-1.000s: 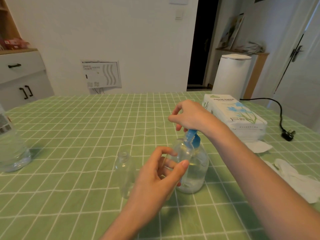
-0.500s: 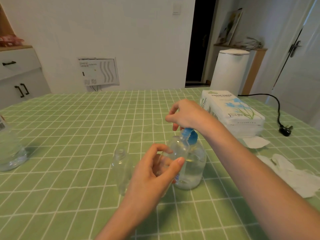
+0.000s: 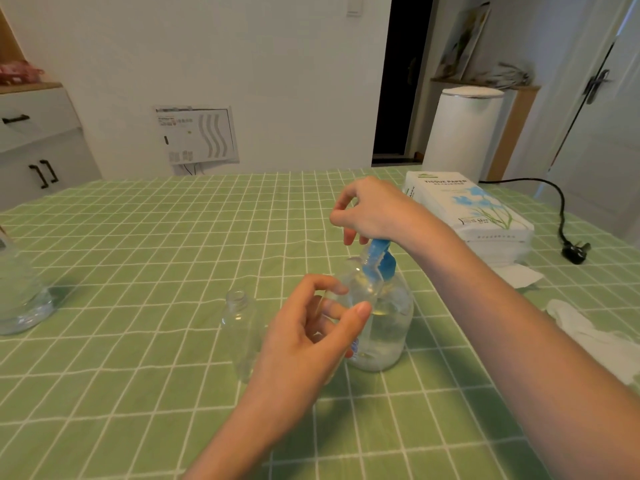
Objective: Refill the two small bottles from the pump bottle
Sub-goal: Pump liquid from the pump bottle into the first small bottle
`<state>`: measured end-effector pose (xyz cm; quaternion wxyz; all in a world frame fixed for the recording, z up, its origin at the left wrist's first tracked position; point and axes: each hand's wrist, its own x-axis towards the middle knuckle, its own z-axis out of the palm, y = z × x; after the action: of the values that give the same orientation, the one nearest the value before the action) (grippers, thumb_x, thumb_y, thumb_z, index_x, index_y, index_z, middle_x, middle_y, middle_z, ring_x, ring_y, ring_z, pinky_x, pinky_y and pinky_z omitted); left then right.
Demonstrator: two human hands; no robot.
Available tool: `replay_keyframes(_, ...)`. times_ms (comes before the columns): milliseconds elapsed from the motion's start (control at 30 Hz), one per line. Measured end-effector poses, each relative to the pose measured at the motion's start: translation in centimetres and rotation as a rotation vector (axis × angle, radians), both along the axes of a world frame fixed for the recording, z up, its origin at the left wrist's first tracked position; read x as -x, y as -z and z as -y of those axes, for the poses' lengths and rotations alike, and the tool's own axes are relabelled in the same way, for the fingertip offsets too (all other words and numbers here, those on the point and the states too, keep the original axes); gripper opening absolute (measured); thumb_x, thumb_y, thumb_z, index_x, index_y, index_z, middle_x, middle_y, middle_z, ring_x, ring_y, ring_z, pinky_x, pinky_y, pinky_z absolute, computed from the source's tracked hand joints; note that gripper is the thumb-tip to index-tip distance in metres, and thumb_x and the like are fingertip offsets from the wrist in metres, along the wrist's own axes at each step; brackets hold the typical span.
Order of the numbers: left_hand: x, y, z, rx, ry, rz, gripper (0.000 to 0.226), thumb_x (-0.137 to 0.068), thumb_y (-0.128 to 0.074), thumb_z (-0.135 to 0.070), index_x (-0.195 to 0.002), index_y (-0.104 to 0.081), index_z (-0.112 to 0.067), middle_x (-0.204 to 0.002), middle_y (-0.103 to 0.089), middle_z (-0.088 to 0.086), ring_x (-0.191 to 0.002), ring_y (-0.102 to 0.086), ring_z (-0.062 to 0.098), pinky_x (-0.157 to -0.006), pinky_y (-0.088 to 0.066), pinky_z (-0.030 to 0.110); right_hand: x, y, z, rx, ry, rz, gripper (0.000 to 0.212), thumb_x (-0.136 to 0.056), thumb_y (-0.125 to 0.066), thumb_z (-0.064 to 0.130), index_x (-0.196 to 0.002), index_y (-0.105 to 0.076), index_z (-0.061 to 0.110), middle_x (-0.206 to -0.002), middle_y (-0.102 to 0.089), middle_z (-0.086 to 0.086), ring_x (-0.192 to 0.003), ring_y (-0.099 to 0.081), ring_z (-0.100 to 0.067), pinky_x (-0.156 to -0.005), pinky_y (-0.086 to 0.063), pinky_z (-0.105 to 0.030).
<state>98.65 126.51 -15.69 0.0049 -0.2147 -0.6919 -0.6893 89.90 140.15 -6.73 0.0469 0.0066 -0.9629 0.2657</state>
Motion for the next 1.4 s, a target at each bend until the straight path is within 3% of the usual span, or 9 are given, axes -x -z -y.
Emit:
replay_keyframes(133, 0.1, 0.4, 0.1, -0.003, -0.001, 0.006, 0.024, -0.068, -0.069, -0.046, -0.086, -0.060, -0.033, -0.068, -0.065, -0.001, -0.065, -0.064, 0.018, -0.059, -0.053, 0.023, -0.1, 0.6, 0.1, 0.007, 0.000, 0.022, 0.019, -0.088, -0.057, 0.024, -0.103, -0.064, 0.014, -0.070, -0.069, 0.000, -0.055, -0.054, -0.007, -0.052, -0.043, -0.023)
replay_keyframes(367, 0.1, 0.2, 0.0, -0.014, 0.005, 0.012, 0.014, -0.072, -0.067, -0.036, -0.084, -0.059, -0.033, -0.064, -0.062, -0.003, -0.065, -0.064, 0.023, -0.059, -0.052, 0.021, 0.0, 0.1, -0.1, 0.007, 0.008, -0.016, 0.028, -0.088, -0.056, 0.026, -0.113, -0.058, 0.015, -0.070, -0.070, 0.000, -0.053, -0.055, -0.008, -0.053, -0.045, -0.024)
replay_keyframes(433, 0.1, 0.0, 0.0, -0.012, 0.008, 0.009, 0.015, -0.072, -0.067, -0.038, -0.084, -0.059, -0.033, -0.065, -0.062, -0.002, -0.063, -0.063, 0.018, -0.058, -0.051, 0.019, 0.1, -0.3, -0.1, -0.047, 0.006, -0.031, 0.033, -0.088, -0.054, 0.026, -0.118, -0.055, 0.013, -0.074, -0.072, -0.002, -0.055, -0.054, -0.009, -0.056, -0.045, -0.024)
replay_keyframes(533, 0.0, -0.1, 0.1, 0.002, 0.008, 0.007, 0.020, -0.070, -0.069, -0.045, -0.085, -0.059, -0.036, -0.066, -0.063, -0.004, -0.062, -0.064, 0.013, -0.059, -0.053, 0.024, 0.1, -0.4, 0.1, -0.065, -0.002, -0.010, 0.033, -0.088, -0.053, 0.024, -0.116, -0.058, 0.009, -0.073, -0.072, -0.001, -0.053, -0.055, -0.010, -0.053, -0.045, -0.023)
replay_keyframes(667, 0.0, 0.0, 0.1, 0.009, 0.008, 0.001, 0.030, -0.065, -0.066, -0.053, -0.087, -0.059, -0.035, -0.068, -0.063, -0.005, -0.067, -0.065, 0.020, -0.063, -0.055, 0.035, 0.2, -0.1, 0.1, -0.029, -0.005, 0.022, 0.034, -0.086, -0.057, 0.018, -0.120, -0.054, 0.015, -0.066, -0.067, 0.005, -0.051, -0.056, -0.007, -0.048, -0.042, -0.023)
replay_keyframes(833, 0.0, 0.2, 0.3, 0.023, 0.012, 0.016, 0.028, -0.065, -0.068, -0.052, -0.087, -0.059, -0.036, -0.068, -0.065, -0.002, -0.057, -0.060, 0.009, -0.052, -0.047, 0.018, 0.1, 0.6, 0.1, -0.018, -0.004, 0.047, 0.038, -0.087, -0.060, 0.018, -0.124, -0.052, 0.017, -0.072, -0.067, 0.005, -0.055, -0.055, -0.006, -0.052, -0.045, -0.023)
replay_keyframes(1033, 0.0, 0.3, 0.2, 0.034, 0.006, 0.004, 0.030, -0.065, -0.065, -0.054, -0.088, -0.058, -0.036, -0.066, -0.063, -0.006, -0.073, -0.067, 0.024, -0.066, -0.055, 0.041, -0.2, 0.7, 0.1, 0.006, 0.008, 0.003, 0.037, -0.086, -0.058, 0.021, -0.122, -0.052, 0.018, -0.070, -0.069, 0.005, -0.054, -0.057, -0.008, -0.057, -0.049, -0.027)
replay_keyframes(1167, 0.0, -0.1, 0.1, 0.021, 0.011, 0.005, 0.031, -0.063, -0.065, -0.057, -0.087, -0.058, -0.038, -0.069, -0.065, -0.007, -0.063, -0.065, 0.017, -0.047, -0.046, 0.020, -0.1, -0.2, -0.1, -0.034, 0.022, -0.048, 0.035, -0.086, -0.057, 0.022, -0.121, -0.054, 0.019, -0.071, -0.071, 0.003, -0.055, -0.057, -0.007, -0.058, -0.049, -0.027)
replay_keyframes(1400, 0.1, -0.2, 0.2, 0.024, 0.015, 0.000, 0.031, -0.064, -0.066, -0.056, -0.088, -0.058, -0.038, -0.069, -0.065, -0.005, -0.057, -0.061, 0.009, -0.047, -0.044, 0.018, -0.1, -0.3, 0.2, 0.017, -0.007, 0.018, 0.025, -0.084, -0.060, 0.023, -0.110, -0.059, 0.023, -0.065, -0.068, 0.005, -0.054, -0.058, -0.006, -0.052, -0.045, -0.022)
